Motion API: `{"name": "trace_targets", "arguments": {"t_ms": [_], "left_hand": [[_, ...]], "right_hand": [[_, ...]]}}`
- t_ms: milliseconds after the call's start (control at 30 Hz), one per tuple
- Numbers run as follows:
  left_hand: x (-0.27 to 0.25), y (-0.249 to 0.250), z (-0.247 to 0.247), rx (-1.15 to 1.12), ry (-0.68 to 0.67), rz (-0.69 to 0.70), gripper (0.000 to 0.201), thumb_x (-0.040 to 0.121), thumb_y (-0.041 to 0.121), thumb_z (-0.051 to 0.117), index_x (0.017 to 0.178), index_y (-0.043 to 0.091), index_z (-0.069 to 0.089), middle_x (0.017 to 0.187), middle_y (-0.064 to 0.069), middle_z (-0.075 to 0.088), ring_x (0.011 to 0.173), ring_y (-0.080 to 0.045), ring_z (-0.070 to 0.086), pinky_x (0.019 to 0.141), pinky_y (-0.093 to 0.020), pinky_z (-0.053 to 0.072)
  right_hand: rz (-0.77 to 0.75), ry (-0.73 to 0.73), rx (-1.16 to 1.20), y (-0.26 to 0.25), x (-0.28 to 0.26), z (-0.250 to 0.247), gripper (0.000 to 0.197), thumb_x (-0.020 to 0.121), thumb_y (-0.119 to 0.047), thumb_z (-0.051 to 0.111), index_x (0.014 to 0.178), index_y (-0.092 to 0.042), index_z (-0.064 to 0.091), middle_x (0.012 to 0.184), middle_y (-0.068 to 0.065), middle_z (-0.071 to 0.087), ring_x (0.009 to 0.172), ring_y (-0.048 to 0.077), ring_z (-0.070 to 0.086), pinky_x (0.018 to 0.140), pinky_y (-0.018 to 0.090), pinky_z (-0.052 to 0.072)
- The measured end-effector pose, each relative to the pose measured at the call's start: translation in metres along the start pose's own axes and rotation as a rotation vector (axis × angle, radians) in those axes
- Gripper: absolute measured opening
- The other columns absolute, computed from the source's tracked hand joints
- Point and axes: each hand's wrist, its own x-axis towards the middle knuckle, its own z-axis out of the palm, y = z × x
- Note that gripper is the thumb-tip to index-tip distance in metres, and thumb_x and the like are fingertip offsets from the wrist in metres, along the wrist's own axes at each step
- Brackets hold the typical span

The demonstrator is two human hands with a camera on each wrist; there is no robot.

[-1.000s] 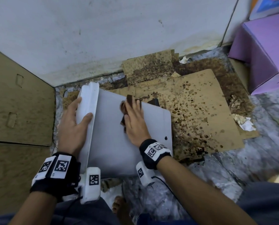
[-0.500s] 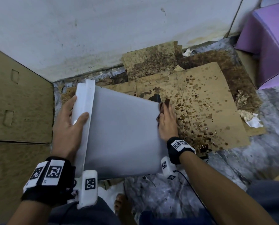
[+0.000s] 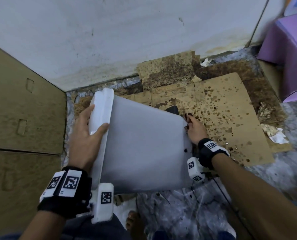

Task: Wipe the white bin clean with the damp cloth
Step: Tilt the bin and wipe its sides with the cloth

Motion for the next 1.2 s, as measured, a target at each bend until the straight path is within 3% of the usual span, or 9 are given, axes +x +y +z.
{"name": "trace_targets", "arguments": {"t_ms": [67,200,267,367,433,533,667,933,1200], "left_hand": [[-0.002,0.003,0.000,-0.001,-0.008,0.007,0.066,0.075,0.048,0.063,0.137,0.045,0.040,0.142,0.009,0.048,0.126,-0.017,0.048,0.105,-0.052,0.041],[-0.004,0.007,-0.001,0.069,-0.013,0.027,0.076,0.068,0.053,0.069,0.137,0.044,0.038,0.141,0.007,0.048,0.125,-0.019,0.050,0.103,-0.050,0.043],[-0.005,0.009,-0.002,0.139,-0.015,0.037,0.083,0.063,0.052,0.075,0.136,0.043,0.037,0.140,0.005,0.050,0.123,-0.021,0.052,0.100,-0.049,0.046],[-0.006,0.011,-0.002,0.234,0.018,0.016,0.095,0.054,0.048,0.076,0.140,0.031,0.039,0.136,0.000,0.055,0.119,-0.025,0.056,0.097,-0.049,0.048],[-0.008,0.012,-0.003,0.223,0.053,-0.003,0.095,0.050,0.045,0.073,0.139,0.027,0.045,0.132,-0.003,0.060,0.115,-0.026,0.059,0.095,-0.046,0.050],[-0.013,0.014,-0.005,0.188,0.069,-0.010,0.088,0.052,0.040,0.075,0.136,0.027,0.052,0.123,-0.006,0.066,0.109,-0.027,0.063,0.090,-0.038,0.053],[-0.020,0.021,-0.008,0.159,0.085,0.004,0.088,0.051,0.041,0.070,0.136,0.024,0.055,0.118,-0.010,0.068,0.104,-0.030,0.064,0.085,-0.032,0.049],[-0.033,0.035,-0.009,0.149,0.095,0.058,0.093,0.057,0.030,0.081,0.144,0.022,0.049,0.126,-0.014,0.065,0.115,-0.034,0.060,0.098,-0.039,0.049],[-0.027,0.067,-0.038,0.071,0.191,0.337,0.090,0.058,0.015,0.084,0.142,0.017,0.052,0.127,-0.008,0.064,0.111,-0.021,0.061,0.090,-0.023,0.042]], "right_hand": [[0.064,-0.012,0.016,-0.003,0.000,-0.014,0.043,0.100,-0.007,0.033,0.142,-0.014,0.041,0.137,0.013,0.051,0.118,0.029,0.050,0.079,0.020,0.034],[0.071,0.082,0.078,-0.020,-0.009,-0.031,0.040,0.103,-0.015,0.031,0.142,-0.016,0.041,0.140,0.011,0.049,0.122,0.029,0.049,0.082,0.022,0.032],[-0.002,0.085,0.138,-0.040,-0.017,-0.031,0.040,0.103,-0.016,0.032,0.142,-0.017,0.041,0.137,0.008,0.051,0.119,0.026,0.050,0.084,0.021,0.034],[-0.157,0.048,0.256,-0.076,-0.035,-0.023,0.039,0.103,-0.015,0.033,0.140,-0.017,0.043,0.125,-0.001,0.054,0.092,0.011,0.057,0.068,0.014,0.040],[-0.225,-0.035,0.364,-0.095,-0.054,-0.011,0.039,0.103,-0.016,0.033,0.141,-0.018,0.041,0.126,-0.001,0.053,0.091,0.005,0.061,0.060,0.010,0.046],[-0.381,-0.141,0.348,-0.112,-0.086,0.010,0.040,0.103,-0.015,0.034,0.142,-0.019,0.040,0.138,0.002,0.048,0.117,0.017,0.055,0.086,0.022,0.052],[-0.562,-0.143,0.147,-0.113,-0.112,0.032,0.041,0.101,-0.009,0.035,0.141,-0.014,0.042,0.149,0.005,0.039,0.139,0.018,0.031,0.115,0.027,0.025],[-0.631,-0.059,0.109,-0.117,-0.133,0.044,0.048,0.098,-0.002,0.037,0.141,-0.022,0.043,0.156,-0.001,0.024,0.147,0.013,0.007,0.118,0.028,0.017],[-0.806,0.090,0.150,-0.168,-0.143,0.015,0.055,0.095,0.004,0.037,0.144,-0.021,0.039,0.155,-0.009,0.019,0.147,0.011,0.003,0.117,0.027,0.020]]}}
